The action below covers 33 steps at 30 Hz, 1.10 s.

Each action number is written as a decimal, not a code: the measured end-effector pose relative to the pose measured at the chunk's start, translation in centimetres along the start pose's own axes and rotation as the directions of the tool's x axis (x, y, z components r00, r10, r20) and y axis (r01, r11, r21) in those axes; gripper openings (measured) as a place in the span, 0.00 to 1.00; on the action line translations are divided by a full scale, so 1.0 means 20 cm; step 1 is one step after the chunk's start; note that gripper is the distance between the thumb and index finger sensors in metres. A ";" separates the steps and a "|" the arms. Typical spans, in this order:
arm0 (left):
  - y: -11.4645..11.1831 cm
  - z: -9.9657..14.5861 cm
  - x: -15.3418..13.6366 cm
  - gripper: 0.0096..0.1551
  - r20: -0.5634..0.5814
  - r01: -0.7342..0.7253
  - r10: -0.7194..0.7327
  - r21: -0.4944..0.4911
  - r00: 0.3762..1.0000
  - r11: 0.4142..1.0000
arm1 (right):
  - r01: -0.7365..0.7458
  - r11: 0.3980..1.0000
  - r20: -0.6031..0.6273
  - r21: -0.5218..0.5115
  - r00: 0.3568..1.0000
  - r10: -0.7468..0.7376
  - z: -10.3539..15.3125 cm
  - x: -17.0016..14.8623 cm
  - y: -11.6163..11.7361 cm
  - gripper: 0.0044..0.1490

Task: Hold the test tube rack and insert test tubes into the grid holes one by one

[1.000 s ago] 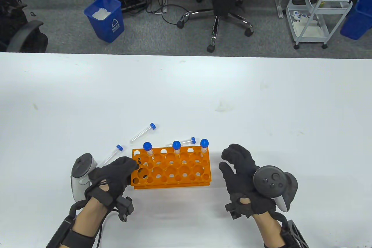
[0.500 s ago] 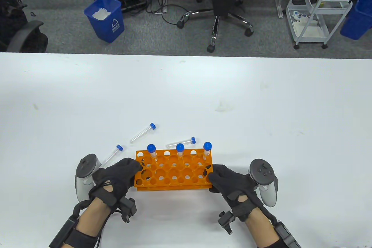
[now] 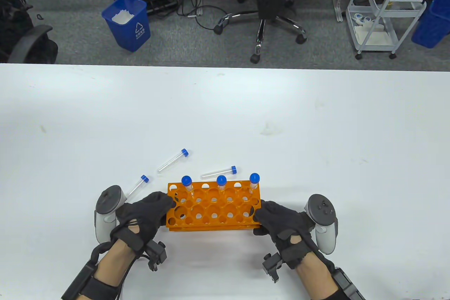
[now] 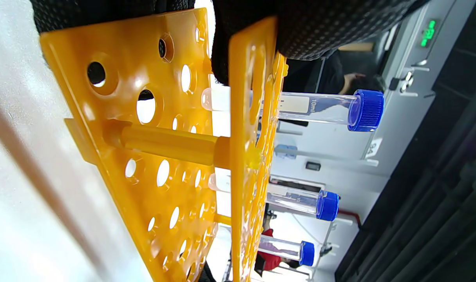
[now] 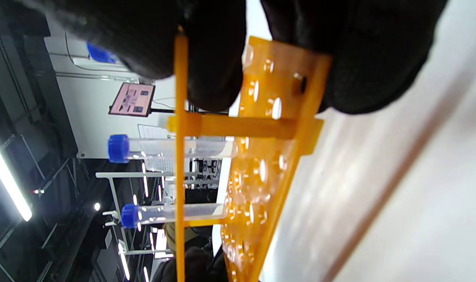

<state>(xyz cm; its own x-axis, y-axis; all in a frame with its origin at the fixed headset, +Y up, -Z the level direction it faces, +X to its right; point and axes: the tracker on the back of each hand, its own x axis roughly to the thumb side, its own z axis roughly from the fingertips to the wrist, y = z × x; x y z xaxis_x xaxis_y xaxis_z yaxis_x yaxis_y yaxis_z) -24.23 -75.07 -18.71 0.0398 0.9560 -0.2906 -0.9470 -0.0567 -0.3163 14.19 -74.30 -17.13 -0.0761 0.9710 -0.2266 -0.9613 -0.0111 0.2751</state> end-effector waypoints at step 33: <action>0.22 -0.30 0.24 0.39 -0.278 0.999 -0.960 0.049 0.016 0.002 | 0.062 0.994 0.028 -0.089 0.998 -0.059 0.04 0.02 -0.17 0.27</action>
<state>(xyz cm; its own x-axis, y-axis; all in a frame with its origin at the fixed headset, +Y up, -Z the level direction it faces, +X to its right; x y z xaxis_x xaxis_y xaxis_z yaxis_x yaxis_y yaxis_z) -26.28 -72.55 -26.99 0.9988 -0.0105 0.0483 0.0221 0.9687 -0.2471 17.64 -73.66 -17.46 -0.0116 0.9762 -0.2167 -0.9840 0.0274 0.1763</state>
